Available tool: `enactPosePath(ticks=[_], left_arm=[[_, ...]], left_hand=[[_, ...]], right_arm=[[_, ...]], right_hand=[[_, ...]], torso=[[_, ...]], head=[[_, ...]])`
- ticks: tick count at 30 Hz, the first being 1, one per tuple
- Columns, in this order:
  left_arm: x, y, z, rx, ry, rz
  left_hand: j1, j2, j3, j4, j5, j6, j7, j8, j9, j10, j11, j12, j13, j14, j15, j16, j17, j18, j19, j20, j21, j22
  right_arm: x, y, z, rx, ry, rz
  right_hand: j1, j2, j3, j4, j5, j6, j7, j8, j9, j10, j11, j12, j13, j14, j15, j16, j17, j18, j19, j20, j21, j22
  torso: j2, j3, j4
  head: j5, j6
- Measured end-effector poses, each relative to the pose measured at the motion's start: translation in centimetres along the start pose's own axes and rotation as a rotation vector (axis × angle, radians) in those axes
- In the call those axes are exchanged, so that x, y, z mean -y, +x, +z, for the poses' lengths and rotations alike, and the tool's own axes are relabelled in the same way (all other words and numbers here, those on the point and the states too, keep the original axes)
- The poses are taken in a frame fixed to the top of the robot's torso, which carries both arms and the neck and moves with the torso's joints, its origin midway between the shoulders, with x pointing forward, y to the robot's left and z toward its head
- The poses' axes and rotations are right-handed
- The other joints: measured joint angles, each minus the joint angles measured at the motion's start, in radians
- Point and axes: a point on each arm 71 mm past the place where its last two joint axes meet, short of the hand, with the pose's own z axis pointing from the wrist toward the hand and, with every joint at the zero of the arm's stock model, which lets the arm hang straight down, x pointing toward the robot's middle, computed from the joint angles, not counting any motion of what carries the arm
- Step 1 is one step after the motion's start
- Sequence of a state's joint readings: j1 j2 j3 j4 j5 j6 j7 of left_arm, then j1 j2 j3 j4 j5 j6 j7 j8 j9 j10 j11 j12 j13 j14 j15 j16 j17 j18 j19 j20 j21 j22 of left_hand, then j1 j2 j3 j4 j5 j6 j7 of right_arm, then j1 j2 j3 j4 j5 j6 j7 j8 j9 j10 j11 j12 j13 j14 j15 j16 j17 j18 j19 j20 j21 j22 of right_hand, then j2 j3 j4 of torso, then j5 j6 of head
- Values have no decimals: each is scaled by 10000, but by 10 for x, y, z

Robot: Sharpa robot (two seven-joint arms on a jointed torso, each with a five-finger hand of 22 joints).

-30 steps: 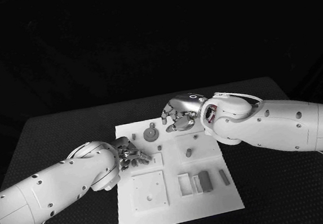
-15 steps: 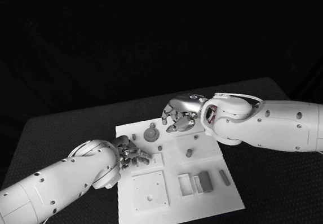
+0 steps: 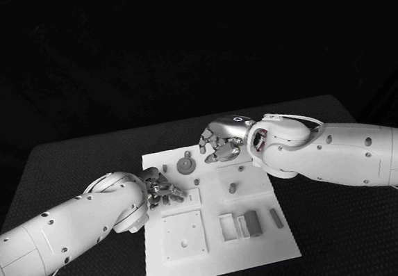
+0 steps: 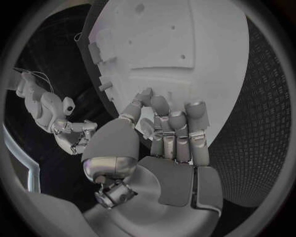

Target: Assemble the parts on the task board

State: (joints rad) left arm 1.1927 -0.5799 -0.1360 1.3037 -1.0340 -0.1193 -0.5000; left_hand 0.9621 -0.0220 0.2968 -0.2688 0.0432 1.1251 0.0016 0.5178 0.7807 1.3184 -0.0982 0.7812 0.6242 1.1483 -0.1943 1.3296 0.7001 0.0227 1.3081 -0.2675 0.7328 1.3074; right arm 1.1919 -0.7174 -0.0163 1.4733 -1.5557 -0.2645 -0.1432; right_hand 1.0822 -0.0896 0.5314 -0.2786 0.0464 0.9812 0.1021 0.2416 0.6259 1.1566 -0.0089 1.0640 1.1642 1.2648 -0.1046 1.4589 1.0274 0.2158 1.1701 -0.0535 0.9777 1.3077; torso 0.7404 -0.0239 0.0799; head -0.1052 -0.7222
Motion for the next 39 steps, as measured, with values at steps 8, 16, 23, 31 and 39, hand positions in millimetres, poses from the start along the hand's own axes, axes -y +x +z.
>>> enactPosePath(ticks=[8,16,23,31,39], left_arm=[[1,0,-1,31,36,81],[1,0,-1,66,67,124],[1,1,-1,64,94,85],[2,1,0,50,142,26],[2,1,-1,24,170,-33]], left_hand=[[41,-41,45,38,-19,20,20,-15,-3,0,0,39,-17,1,1,8,-15,-6,0,1,0,0],[-36,-144,224,204,25,36,36,-20,-3,0,-1,39,-48,7,7,8,-58,-17,24,-20,-40,0],[-1045,-763,283,880,79,41,35,19,6,1,-1,39,-94,48,-5,7,-115,9,76,-40,-116,0],[-1716,-898,-4,1132,79,40,33,19,8,-36,-37,39,-111,8,-44,20,-140,14,36,-80,-156,-1],[-1652,-835,-19,1027,79,53,16,19,26,-36,-37,86,-111,6,-46,57,-148,14,35,-79,-155,7]], right_arm=[[0,0,0,-6,2,-1],[0,0,0,-8,10,-3],[1,0,0,-8,16,-3],[1,0,0,-9,20,-4],[1,0,0,-11,34,-7]], right_hand=[[0,0,0,0,0,2,-2,0,0,0,0,0,0,0,0,-37,0,-1,0,2,0,0],[0,0,0,0,0,4,-3,0,-1,0,0,0,0,-28,-21,-37,-21,0,-1,5,-38,0],[-40,-41,0,0,0,5,-5,0,-2,0,0,0,0,-28,-21,-37,-40,-1,-15,19,-38,0],[-41,-41,0,0,0,9,-8,0,-2,0,0,0,0,-37,-10,-37,-40,0,-16,21,-37,0],[-40,-41,0,0,0,-21,21,0,-3,0,0,0,0,-37,-8,-37,-40,-1,-17,23,-38,0]], torso=[[0,-9,3],[0,-9,6],[0,-6,2],[0,-5,2],[0,-7,0]], head=[[-9,-5],[-13,-1],[-4,6],[-10,6],[-16,5]])
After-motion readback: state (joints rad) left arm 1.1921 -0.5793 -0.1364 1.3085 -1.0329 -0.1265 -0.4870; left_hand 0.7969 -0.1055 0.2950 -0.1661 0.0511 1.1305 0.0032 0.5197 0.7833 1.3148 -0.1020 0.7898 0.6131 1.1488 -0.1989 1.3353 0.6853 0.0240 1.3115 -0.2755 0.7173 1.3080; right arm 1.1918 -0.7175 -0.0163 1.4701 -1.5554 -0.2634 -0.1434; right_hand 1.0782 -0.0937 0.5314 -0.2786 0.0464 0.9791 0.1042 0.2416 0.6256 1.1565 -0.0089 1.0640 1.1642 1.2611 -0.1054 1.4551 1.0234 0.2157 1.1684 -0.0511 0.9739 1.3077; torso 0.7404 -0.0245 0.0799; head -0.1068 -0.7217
